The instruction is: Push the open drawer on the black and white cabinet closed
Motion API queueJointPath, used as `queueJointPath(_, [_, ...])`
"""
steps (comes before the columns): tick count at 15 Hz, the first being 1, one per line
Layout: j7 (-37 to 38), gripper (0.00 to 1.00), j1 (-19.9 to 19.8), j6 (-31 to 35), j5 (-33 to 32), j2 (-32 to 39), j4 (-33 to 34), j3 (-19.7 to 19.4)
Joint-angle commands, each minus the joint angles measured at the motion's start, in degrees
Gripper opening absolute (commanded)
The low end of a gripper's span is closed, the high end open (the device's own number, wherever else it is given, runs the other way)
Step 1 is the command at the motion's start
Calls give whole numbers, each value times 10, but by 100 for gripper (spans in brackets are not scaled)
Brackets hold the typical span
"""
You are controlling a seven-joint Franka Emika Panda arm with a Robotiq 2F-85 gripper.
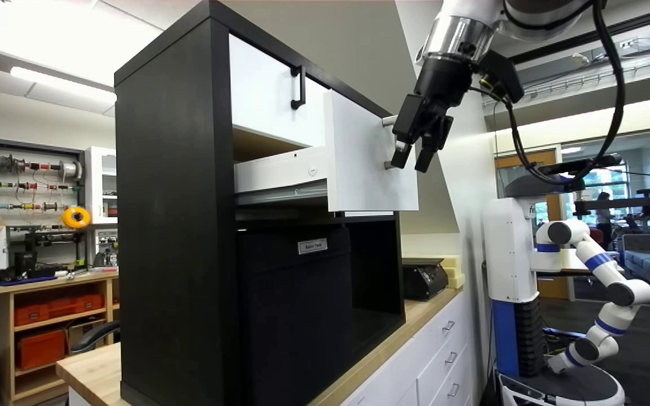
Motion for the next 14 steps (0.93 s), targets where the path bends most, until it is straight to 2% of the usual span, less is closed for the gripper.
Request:
queueJointPath(1, [19, 100, -4, 19, -21, -2, 9, 1])
queueJointPath(7, [22, 100, -9, 29, -44, -7, 25, 2])
queueJointPath(8, [21, 75, -8, 30, -44, -8, 27, 1])
queueJointPath(9, [23, 74, -9, 28, -46, -9, 29, 1])
queueJointPath(14, [24, 40, -6, 24, -37, -13, 26, -3])
